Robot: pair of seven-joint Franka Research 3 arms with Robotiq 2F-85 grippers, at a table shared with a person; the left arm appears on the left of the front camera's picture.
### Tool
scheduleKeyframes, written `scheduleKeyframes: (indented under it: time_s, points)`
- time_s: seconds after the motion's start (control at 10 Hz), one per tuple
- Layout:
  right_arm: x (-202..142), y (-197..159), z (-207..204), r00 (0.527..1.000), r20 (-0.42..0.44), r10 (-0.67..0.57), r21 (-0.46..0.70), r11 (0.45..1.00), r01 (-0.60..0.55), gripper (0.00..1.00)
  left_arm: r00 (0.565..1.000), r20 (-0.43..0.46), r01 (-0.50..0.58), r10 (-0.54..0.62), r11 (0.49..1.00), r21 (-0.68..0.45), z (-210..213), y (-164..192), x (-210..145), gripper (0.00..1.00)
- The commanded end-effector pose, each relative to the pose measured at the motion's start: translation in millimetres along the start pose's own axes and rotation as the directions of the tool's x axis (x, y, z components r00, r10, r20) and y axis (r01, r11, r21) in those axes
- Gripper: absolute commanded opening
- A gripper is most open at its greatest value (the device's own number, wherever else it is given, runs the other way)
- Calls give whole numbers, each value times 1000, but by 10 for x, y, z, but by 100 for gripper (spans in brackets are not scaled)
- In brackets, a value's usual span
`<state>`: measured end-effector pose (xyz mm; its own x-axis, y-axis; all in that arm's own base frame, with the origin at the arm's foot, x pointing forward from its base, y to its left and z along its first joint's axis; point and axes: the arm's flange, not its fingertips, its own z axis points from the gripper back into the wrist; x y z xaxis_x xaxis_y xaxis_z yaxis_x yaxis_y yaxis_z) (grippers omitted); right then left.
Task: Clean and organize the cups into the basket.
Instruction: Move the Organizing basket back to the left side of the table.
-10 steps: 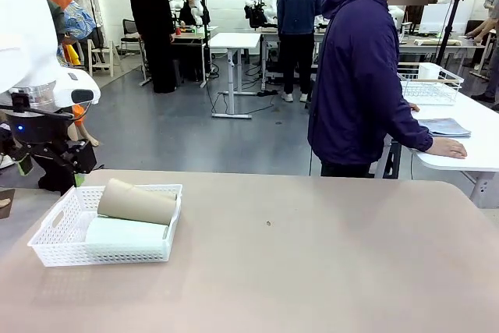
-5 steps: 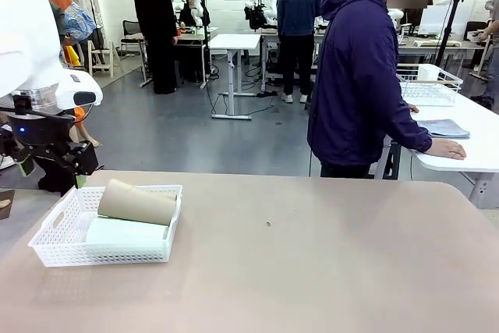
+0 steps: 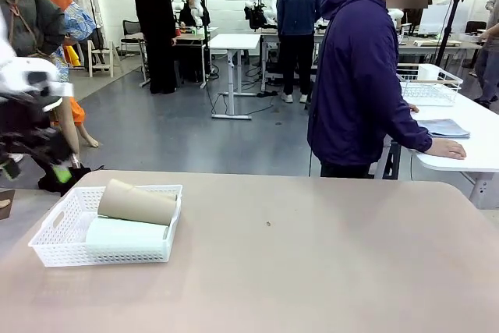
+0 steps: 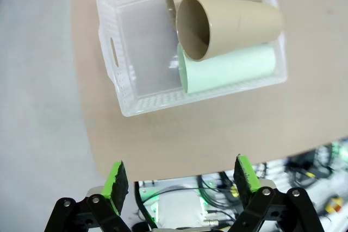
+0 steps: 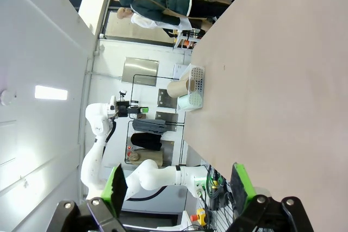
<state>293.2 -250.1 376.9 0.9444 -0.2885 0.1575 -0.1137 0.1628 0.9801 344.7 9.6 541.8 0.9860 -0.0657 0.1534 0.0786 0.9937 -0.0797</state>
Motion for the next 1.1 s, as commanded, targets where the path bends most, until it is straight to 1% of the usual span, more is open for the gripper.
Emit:
scheduleKeyframes:
  time_s: [0.0,0.1,0.2,0.3,0.4,0.5,0.6,0.7,0.8,0.9,1.0]
  points:
    - [-27,21,-25,1000,0,-9,-14,1000,9,100,991,-133,-30,-25,917,-397,252,847,360,100]
    - [-27,21,-25,1000,0,-9,-14,1000,9,100,996,-82,-20,-28,843,-538,241,1145,208,100]
    - [-27,21,-25,1000,0,-9,-14,1000,9,100,999,-34,7,-39,760,-650,269,1411,97,100]
    - [-27,21,-25,1000,0,-9,-14,1000,9,100,1000,-25,-7,-15,702,-713,370,1739,141,100]
    - [-27,21,-25,1000,0,-9,-14,1000,9,100,999,-20,-34,29,667,-745,395,2026,162,100]
    - [-27,21,-25,1000,0,-9,-14,1000,9,100,998,-7,-49,70,620,-783,353,2275,104,100]
    - [-27,21,-25,1000,0,-9,-14,1000,9,100,990,11,-73,139,583,-809,268,2485,-59,100]
    - [-27,21,-25,1000,0,-9,-14,1000,9,100,980,23,-93,199,554,-827,295,2717,-48,100]
    - [-27,21,-25,1000,0,-9,-14,1000,9,100,970,37,-102,240,543,-833,372,2887,-20,100]
    - [-27,21,-25,1000,0,-9,-14,1000,9,100,958,67,-98,280,536,-839,334,2974,-166,100]
    - [-27,21,-25,1000,0,-9,-14,1000,9,100,951,84,-90,296,529,-844,321,3037,-255,100]
